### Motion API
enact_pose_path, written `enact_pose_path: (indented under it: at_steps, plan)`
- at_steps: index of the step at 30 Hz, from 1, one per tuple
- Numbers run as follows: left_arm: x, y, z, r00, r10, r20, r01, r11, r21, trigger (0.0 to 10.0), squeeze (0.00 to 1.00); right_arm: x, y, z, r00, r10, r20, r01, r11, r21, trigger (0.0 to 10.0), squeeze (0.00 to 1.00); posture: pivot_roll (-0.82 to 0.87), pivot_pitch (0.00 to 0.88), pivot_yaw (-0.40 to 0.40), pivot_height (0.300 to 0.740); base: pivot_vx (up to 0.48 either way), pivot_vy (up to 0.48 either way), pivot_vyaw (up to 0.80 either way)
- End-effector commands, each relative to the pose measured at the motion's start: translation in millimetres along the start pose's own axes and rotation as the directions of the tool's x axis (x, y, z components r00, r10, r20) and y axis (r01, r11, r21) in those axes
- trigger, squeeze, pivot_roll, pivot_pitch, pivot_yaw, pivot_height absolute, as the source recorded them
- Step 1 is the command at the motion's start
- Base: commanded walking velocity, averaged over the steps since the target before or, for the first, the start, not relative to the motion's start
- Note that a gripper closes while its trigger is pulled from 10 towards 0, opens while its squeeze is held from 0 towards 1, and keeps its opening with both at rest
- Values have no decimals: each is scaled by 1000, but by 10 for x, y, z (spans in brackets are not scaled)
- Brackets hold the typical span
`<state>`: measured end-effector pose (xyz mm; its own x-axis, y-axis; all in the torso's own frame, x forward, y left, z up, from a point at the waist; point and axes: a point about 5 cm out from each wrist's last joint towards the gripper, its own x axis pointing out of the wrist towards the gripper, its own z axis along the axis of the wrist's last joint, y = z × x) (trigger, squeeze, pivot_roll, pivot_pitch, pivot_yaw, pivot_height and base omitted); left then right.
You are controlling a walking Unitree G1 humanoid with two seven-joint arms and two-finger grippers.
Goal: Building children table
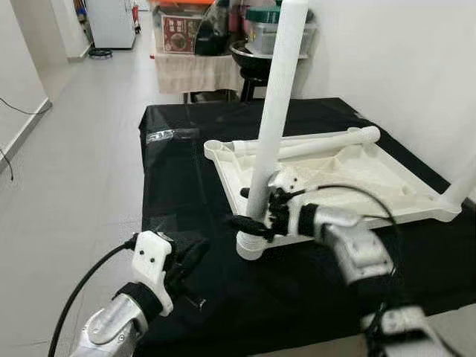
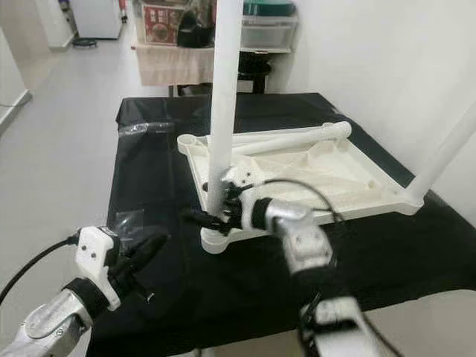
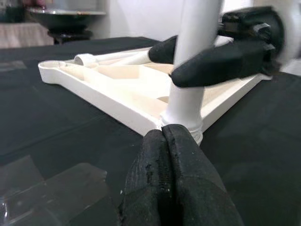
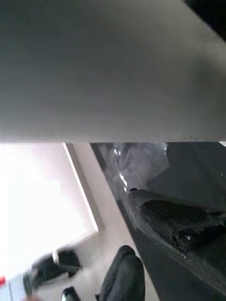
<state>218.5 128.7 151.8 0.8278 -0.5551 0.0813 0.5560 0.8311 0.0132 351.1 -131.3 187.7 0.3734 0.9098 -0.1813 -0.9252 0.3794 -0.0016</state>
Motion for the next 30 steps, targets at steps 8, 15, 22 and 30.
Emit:
enact_pose_path:
  at_steps: [8, 15, 22, 30]
  plan:
    - [-139, -118, -94, 1000, 2, -27, 1, 995, 99, 10000, 0, 40, -189, 293, 989, 134, 66, -137, 990, 37, 3765, 0, 91, 0, -120, 740, 0, 0, 0]
    - [-131, -124, -110, 1000, 19, -1, -19, 998, 60, 10000, 0, -18, -236, 358, 978, 199, 67, -202, 978, 48, 0, 0, 84, 0, -121, 740, 0, 0, 0]
    - [-110, -124, -119, 1000, 19, 11, -20, 999, 39, 10000, 0, -107, -286, 199, 992, 124, -31, -124, 992, -3, 0, 0, 42, 0, -125, 740, 0, 0, 0]
    - [-127, -103, -116, 999, 31, 32, -31, 1000, 1, 10000, 0, 120, -73, -225, 842, -539, 37, 531, 838, 127, 0, 0, -24, 14, -141, 740, 0, 0, 0]
